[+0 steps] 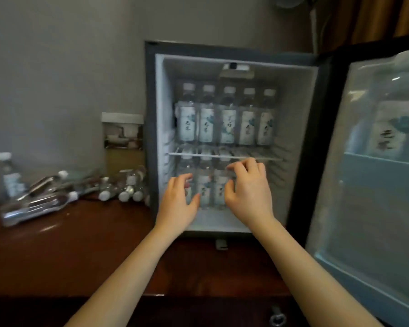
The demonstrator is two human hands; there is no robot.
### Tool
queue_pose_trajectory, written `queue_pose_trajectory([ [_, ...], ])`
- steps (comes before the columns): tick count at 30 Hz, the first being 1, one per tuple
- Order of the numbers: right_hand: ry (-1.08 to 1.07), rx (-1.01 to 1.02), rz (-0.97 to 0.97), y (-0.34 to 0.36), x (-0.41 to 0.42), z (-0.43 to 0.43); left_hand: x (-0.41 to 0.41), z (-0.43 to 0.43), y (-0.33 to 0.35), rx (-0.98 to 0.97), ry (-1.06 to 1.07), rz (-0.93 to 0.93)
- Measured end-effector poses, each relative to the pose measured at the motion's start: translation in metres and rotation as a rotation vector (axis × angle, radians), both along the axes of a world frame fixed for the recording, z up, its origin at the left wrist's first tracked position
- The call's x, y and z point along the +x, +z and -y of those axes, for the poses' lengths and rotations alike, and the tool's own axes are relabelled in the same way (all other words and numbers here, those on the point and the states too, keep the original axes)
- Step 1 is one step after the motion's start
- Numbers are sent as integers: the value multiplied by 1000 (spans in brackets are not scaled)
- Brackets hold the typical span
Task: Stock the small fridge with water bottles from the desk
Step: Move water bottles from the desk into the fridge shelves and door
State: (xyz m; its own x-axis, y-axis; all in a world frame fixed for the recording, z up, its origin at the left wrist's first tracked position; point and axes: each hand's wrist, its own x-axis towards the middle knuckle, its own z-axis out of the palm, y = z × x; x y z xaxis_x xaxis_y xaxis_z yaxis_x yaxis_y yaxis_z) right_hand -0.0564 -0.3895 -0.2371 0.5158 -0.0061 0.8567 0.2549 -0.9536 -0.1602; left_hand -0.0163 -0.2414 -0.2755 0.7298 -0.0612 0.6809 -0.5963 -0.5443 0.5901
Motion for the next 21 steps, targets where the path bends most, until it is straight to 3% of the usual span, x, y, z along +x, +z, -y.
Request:
queue_pose_trajectory([
  [4, 202, -1, -185, -39, 35, -63, 15, -71, -31, -3, 170, -115],
  [10, 497, 177, -488, -87, 77, -167, 40, -158, -81, -18, 370, -257],
  [15, 540, 401, -738, -114, 137, -223, 83, -199, -107, -26, 434, -373],
  [21, 458, 782, -781, -135, 192, -244, 161, -203, -103, 25, 373, -396],
])
